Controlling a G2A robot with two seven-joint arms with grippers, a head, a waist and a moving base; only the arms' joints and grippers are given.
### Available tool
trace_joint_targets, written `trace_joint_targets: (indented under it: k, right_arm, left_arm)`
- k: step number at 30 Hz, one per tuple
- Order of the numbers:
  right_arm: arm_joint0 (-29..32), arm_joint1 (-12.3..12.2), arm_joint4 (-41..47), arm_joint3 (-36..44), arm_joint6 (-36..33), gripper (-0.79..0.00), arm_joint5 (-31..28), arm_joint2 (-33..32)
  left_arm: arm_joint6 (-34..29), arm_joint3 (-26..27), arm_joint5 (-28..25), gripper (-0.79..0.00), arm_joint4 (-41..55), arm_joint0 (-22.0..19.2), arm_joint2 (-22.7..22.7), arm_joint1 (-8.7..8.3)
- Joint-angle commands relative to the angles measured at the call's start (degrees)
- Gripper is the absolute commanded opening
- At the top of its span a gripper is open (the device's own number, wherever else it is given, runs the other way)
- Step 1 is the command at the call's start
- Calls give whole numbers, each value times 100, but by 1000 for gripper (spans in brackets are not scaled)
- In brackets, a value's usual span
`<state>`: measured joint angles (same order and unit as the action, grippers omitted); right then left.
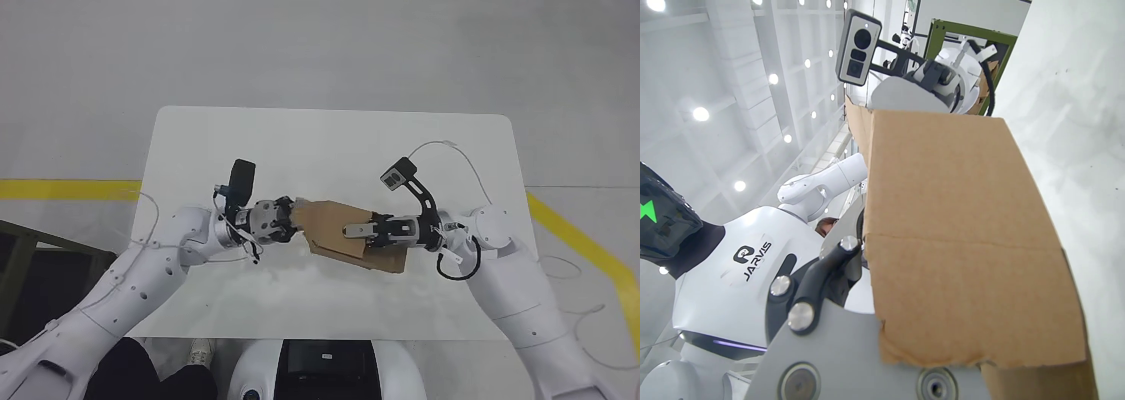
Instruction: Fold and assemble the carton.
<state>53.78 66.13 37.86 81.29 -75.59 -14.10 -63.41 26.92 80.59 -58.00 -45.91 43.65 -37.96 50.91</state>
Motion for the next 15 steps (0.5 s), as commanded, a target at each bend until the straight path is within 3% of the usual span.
trace_joint_targets:
  k: [1,15]
  right_arm:
    - [2,-1,0,10,0,-785,3,-5]
    - [12,-1,43,25,-17,-785,0,-8]
  left_arm:
    - [-10,9,0,-785,26,-26,45,4]
    - [-19,-45,0,-785,60,-196,224,33]
